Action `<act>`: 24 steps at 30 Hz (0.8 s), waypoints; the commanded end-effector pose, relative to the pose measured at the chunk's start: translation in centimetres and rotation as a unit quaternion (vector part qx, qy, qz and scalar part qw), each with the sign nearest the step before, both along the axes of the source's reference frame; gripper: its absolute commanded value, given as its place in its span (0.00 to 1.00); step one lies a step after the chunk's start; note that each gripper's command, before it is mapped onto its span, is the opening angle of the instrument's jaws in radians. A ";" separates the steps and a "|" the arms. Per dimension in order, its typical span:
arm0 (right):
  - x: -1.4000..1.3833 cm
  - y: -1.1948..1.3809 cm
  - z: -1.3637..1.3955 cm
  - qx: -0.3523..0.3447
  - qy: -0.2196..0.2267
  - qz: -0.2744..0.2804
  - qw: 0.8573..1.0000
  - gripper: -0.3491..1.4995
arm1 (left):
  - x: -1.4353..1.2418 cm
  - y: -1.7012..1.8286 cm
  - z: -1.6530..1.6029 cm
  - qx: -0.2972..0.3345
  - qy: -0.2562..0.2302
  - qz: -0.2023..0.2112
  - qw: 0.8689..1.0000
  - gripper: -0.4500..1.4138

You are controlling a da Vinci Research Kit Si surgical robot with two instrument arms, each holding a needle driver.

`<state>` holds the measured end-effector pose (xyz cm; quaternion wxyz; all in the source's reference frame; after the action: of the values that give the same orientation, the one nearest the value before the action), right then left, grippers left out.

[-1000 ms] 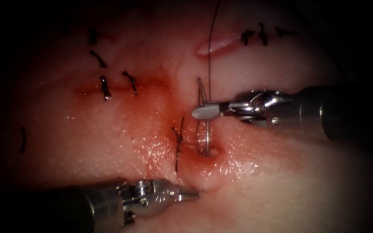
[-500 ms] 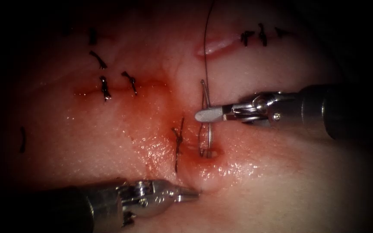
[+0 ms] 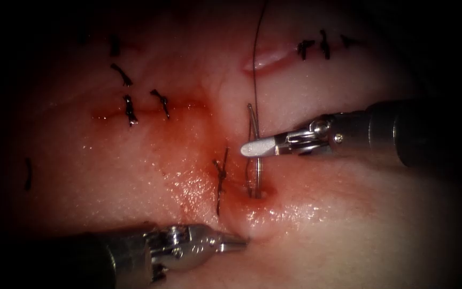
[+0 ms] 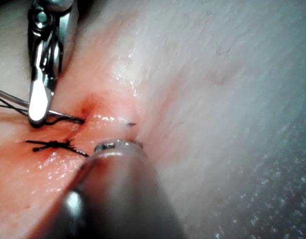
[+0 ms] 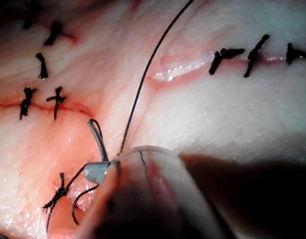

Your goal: Wound Closure

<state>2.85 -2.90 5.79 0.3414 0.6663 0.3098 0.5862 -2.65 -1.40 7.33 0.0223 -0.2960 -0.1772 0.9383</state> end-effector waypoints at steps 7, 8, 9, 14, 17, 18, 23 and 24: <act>0.20 -0.10 -0.11 0.011 0.008 0.007 1.000 0.00 | -0.05 0.01 0.06 0.000 -0.001 0.001 1.000 0.22; 0.20 -0.11 -0.12 0.011 0.009 0.007 1.000 0.00 | -0.05 0.01 0.06 0.000 -0.001 0.001 1.000 0.22; 0.20 -0.11 -0.12 0.011 0.009 0.006 1.000 0.00 | -0.05 0.01 0.06 0.000 -0.001 0.001 1.000 0.22; 0.19 -0.14 -0.11 0.013 0.004 0.013 1.000 0.00 | -0.05 0.01 0.06 0.000 -0.001 0.001 1.000 0.22; 0.19 -0.11 -0.08 0.017 -0.012 0.024 0.999 0.00 | -0.05 0.01 0.06 0.000 -0.001 0.001 1.000 0.22; 0.20 -0.07 -0.06 0.018 -0.015 0.039 0.999 0.00 | -0.05 0.01 0.06 0.000 -0.001 0.001 1.000 0.22; 0.17 0.11 0.03 -0.052 -0.007 0.118 0.992 0.47 | -0.06 0.04 0.03 0.000 0.000 0.000 1.000 0.21; 0.15 0.15 0.04 -0.053 -0.006 0.132 0.990 0.60 | -0.05 0.06 0.01 0.001 -0.001 0.000 1.000 0.21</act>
<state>2.90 -2.77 5.82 0.2969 0.5883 0.4327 0.6152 -2.65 -1.34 7.28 0.0223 -0.2958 -0.1772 0.9384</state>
